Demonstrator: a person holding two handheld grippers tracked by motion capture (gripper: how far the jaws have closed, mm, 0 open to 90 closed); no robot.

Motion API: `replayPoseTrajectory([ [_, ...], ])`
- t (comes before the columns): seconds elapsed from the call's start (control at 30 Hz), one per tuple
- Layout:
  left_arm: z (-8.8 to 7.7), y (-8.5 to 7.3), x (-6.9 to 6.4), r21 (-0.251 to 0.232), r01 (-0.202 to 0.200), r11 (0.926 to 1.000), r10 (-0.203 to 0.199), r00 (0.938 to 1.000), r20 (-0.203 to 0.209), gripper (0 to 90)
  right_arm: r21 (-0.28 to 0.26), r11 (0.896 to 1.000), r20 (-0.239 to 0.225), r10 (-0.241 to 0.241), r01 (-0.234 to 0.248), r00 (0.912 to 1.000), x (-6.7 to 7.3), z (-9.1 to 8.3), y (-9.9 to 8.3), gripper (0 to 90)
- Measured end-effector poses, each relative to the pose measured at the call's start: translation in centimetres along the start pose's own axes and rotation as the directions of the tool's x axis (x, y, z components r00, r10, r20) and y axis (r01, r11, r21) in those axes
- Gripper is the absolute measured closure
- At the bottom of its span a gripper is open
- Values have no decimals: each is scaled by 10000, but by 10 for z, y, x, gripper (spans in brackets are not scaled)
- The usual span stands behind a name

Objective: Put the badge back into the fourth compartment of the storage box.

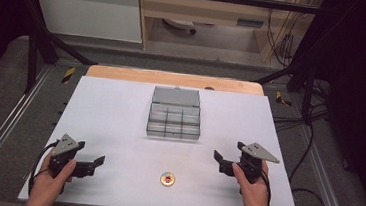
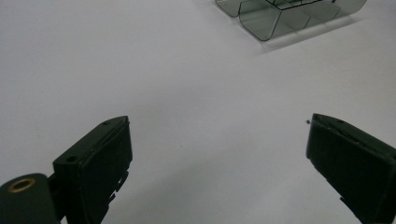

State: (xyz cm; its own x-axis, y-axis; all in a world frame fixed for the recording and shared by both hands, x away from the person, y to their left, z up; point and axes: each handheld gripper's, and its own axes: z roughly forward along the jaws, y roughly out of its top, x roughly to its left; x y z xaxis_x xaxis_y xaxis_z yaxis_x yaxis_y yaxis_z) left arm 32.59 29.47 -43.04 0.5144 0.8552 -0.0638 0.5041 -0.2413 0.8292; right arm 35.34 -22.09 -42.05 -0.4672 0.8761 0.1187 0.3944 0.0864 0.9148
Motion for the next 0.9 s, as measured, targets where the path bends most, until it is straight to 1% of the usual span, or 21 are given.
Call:
replayPoseTrajectory([
  [0.1,0,0,0,-3,-3,10000,3,10000,-1,70,74,9999,-17,-114,115,9999,3,0,3,42],
  [0.13,0,0,0,22,-34,10000,34,10000,-3,70,163,9995,-1,-287,287,9996,6,0,5,42],
  [0.3,-1,0,0,12,-47,10000,47,10000,1,70,298,9988,-126,-374,378,9992,11,1,9,41],
  [0.37,0,0,0,27,-49,10000,49,10000,-4,70,361,9985,-306,-395,406,9988,17,3,14,38],
  [0.4,0,0,0,31,-44,10000,44,10000,-8,70,361,9985,-306,-395,406,9988,17,3,14,38],
  [0.5,0,-1,0,47,-28,10000,28,10000,-17,70,431,9979,-491,-464,485,9977,24,6,19,38],
  [0.53,0,-1,0,57,-16,10000,16,10000,-14,70,459,9978,-559,-458,483,9974,27,8,21,38],
  [0.63,0,-1,0,70,-11,10000,11,10000,-19,70,669,9948,-795,-720,774,9942,36,14,25,39],
  [0.67,0,-1,0,63,-8,10000,8,10000,-19,70,831,9925,-972,-810,892,9920,42,19,29,41],
  [0.7,0,-1,0,51,-8,10000,8,10000,-25,70,831,9925,-972,-810,892,9920,42,19,29,41],
  [0.73,0,-1,0,53,-20,10000,20,10000,-42,70,902,9914,-1044,-858,953,9908,45,21,30,42],
  [0.77,0,-1,0,42,-16,10000,16,10000,-40,71,985,9899,-1209,-894,1016,9886,51,26,33,43],
  [0.8,0,-1,0,37,-14,10000,14,10000,-42,71,985,9899,-1209,-894,1016,9886,51,26,33,43],
  [0.9,0,-2,0,44,9,10000,-9,10000,-42,70,1114,9864,-1508,-1034,1208,9831,63,39,36,46],
])
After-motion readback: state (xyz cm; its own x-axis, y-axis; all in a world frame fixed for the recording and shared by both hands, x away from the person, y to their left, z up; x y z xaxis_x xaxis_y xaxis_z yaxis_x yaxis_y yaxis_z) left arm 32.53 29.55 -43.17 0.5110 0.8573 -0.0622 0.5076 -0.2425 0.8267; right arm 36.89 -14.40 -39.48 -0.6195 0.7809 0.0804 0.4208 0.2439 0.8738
